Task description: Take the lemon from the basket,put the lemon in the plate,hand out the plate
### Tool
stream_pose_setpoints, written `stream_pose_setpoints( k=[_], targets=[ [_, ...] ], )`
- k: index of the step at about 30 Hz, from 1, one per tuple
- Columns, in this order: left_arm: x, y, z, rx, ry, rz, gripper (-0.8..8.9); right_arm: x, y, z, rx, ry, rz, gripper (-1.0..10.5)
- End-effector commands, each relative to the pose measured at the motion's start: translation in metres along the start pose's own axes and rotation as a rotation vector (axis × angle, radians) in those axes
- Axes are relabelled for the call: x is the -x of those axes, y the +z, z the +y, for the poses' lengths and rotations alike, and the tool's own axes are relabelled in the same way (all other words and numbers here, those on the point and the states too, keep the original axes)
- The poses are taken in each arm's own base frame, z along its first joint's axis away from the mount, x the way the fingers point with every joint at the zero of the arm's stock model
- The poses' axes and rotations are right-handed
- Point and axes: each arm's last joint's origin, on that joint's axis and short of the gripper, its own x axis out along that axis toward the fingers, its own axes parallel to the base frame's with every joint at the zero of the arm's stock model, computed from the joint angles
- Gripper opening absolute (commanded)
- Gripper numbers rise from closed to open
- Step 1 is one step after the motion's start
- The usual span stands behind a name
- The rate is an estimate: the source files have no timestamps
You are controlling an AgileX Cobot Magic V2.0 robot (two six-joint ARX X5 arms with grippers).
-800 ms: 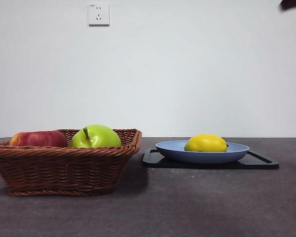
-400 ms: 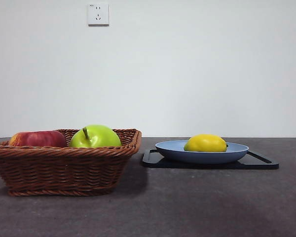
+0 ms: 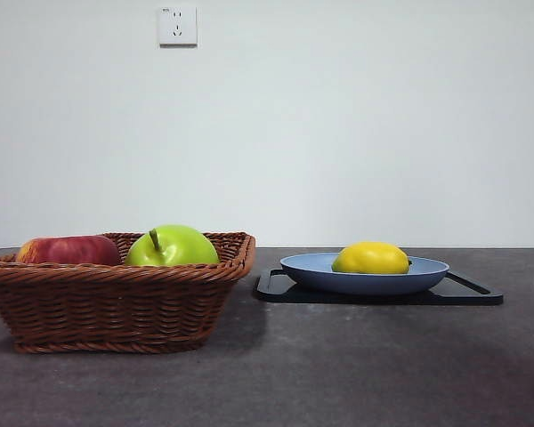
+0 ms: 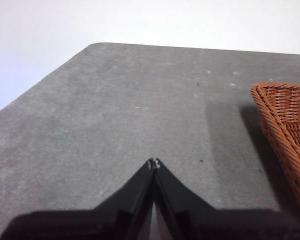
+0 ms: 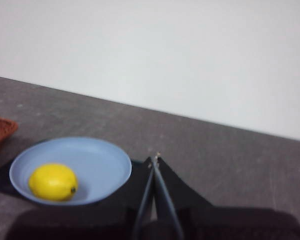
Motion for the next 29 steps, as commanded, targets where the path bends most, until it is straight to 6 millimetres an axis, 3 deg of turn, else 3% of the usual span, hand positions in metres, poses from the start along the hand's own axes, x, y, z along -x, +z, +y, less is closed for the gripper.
stream_pose_setpoints(
  k=[1,7,14,29],
  targets=[
    [-0.001,-0.002,0.000,0.006,0.003,0.001,0.08,0.001,-0.013,0.001,-0.048,-0.014,0.006,0.0],
    [-0.001,-0.002,0.000,0.006,0.003,0.001,0.08,0.003,-0.033,0.003,-0.086,-0.039,0.015,0.0],
    [-0.001,-0.002,0.000,0.006,0.003,0.001,0.08,0.004,-0.043,0.004,-0.095,-0.054,0.011,0.0],
    [-0.001,-0.002,0.000,0.006,0.003,0.001,0.08,0.007,-0.059,0.007,-0.131,-0.035,0.170,0.0]
  ],
)
